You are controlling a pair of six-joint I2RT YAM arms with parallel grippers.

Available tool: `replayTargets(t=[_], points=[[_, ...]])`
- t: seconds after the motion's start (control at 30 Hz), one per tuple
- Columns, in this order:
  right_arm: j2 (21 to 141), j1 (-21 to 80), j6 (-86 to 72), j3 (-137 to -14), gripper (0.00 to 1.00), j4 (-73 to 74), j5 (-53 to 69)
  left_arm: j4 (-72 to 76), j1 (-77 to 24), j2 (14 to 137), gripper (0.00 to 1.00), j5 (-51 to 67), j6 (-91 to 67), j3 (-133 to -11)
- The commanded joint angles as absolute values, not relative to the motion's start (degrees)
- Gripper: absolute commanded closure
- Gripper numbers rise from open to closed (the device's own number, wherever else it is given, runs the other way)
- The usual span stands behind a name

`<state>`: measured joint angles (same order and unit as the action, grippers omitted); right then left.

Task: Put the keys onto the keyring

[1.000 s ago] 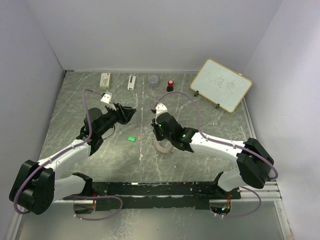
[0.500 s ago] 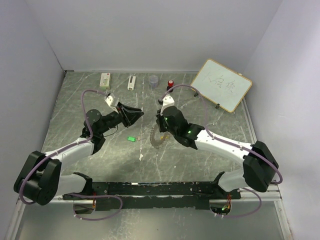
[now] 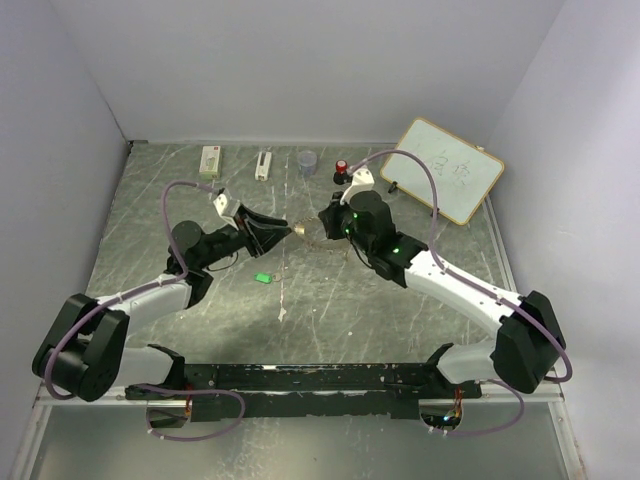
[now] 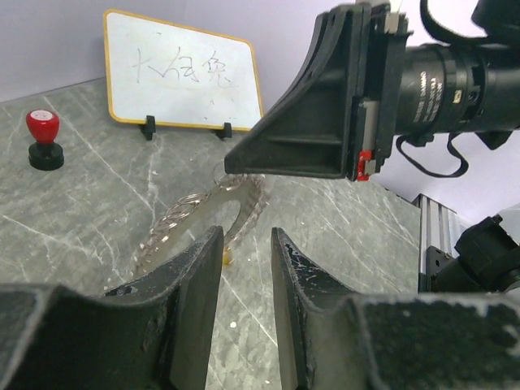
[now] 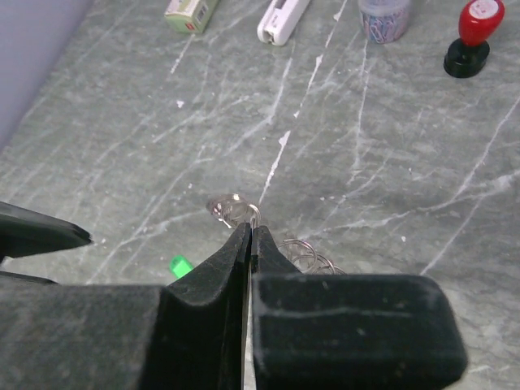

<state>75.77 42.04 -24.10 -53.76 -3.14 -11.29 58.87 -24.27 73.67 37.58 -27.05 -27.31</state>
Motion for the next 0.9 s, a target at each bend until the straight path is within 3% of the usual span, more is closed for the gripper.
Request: replayTargets(t=[0.0, 0.27, 0.87], points=[[74.54, 41.55, -26.75, -56.82, 1.0, -6.65, -10.08, 61.85, -25.07, 74.8, 0.59, 39.03, -26.52, -28.17], [75.22, 41.45, -29.46, -58.61, 1.0, -7.06, -10.39, 60.5, -26.95, 76.13, 0.59, 36.72, -24.97, -29.54], [73.54, 41.41, -29.62, -58.88, 1.0, -6.56, -9.89, 48.91, -34.28, 77.27, 0.57, 19.38, -11.8, -36.62]])
